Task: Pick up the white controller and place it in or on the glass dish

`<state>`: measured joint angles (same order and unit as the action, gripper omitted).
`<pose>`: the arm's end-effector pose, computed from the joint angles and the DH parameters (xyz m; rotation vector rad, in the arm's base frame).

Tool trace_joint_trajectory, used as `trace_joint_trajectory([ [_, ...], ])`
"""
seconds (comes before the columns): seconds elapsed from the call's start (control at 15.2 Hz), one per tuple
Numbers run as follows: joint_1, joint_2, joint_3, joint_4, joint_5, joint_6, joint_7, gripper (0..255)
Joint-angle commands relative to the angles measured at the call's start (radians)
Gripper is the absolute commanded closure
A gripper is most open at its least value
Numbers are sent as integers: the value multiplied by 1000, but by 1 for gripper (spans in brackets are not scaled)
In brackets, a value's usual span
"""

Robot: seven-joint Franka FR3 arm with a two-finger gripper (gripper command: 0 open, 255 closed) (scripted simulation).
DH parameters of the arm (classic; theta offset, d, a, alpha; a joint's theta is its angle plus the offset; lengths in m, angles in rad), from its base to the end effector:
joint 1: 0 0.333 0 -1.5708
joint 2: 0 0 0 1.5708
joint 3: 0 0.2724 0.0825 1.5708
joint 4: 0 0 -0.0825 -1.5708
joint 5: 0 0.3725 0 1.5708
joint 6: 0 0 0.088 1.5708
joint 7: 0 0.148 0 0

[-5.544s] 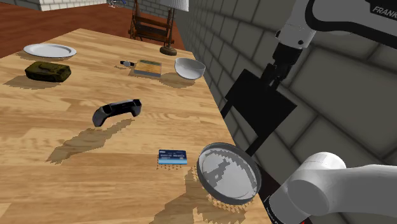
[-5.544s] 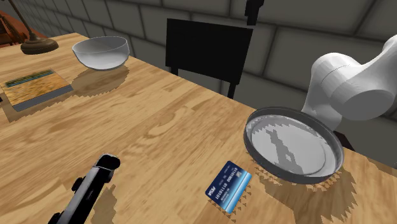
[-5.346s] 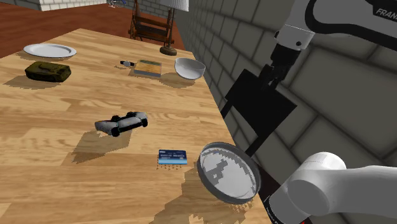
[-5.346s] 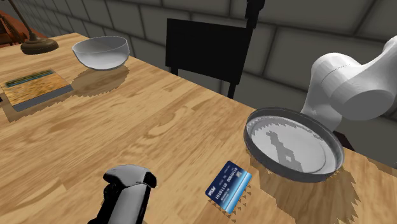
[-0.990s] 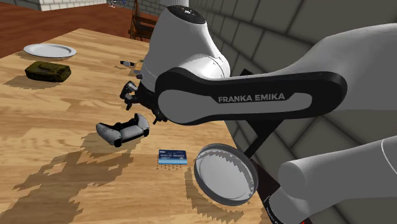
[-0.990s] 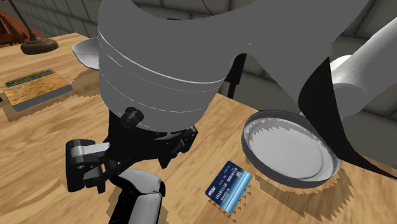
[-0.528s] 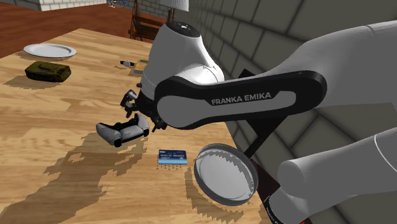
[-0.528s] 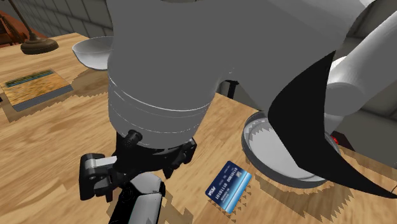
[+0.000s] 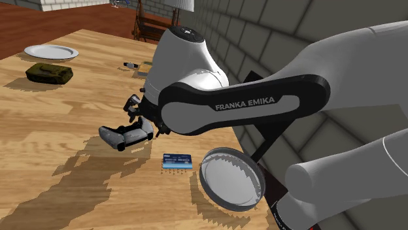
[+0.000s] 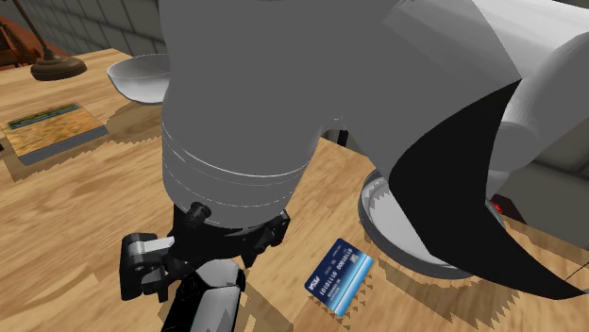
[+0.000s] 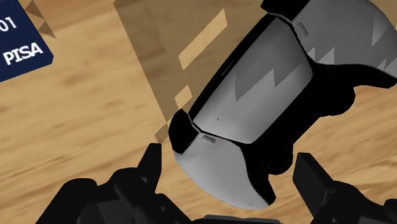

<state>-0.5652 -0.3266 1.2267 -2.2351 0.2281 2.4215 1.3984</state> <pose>0.4203 0.3394 0.3697 -2.6483 1.2076 -0.4054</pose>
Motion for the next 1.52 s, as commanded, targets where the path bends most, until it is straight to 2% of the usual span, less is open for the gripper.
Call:
trace_joint_trajectory([
  [0.0, 0, 0, 0, 0, 0, 0, 0, 255],
  [0.59, 0, 0, 0, 0, 0, 0, 0, 255],
  [0.99, 45, -34, -69, 52, 23, -85, -25, 255],
  [1.45, 73, -62, -127, 121, 35, -182, -44, 255],
])
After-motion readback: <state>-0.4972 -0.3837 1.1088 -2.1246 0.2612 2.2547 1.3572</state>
